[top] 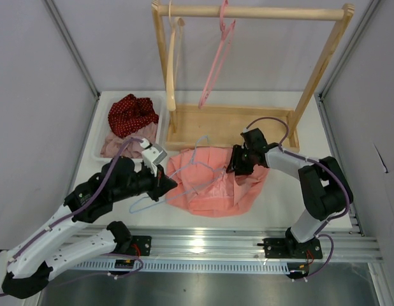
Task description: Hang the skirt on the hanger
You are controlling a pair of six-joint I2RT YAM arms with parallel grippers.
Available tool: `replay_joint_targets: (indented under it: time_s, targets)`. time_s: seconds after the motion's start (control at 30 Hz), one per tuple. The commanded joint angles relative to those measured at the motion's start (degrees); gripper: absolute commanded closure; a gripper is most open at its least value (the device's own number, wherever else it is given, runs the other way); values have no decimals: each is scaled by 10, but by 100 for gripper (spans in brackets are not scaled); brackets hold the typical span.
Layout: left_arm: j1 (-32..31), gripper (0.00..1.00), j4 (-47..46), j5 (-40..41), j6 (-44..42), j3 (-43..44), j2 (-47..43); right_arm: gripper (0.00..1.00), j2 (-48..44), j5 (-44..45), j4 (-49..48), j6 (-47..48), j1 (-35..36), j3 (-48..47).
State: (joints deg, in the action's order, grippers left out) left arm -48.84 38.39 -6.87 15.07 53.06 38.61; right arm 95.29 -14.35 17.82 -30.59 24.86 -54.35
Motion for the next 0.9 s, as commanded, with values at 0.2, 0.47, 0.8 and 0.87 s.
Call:
replay_joint_targets:
  time_s: [0.2, 0.47, 0.8, 0.87]
  targets:
    - [-2, 100, 33, -32, -9, 17, 55, 52, 20, 33, 16, 6, -6, -24]
    - [-2, 100, -40, 77, 13, 8, 113, 47, -14, 70, 32, -1, 17, -20]
    - [0, 100, -89, 135, 11, 42, 197, 34, -112, 169, 86, -31, 60, -15]
    - [2, 100, -95, 130, 9, 44, 210, 34, -142, 201, 112, -37, 77, -17]
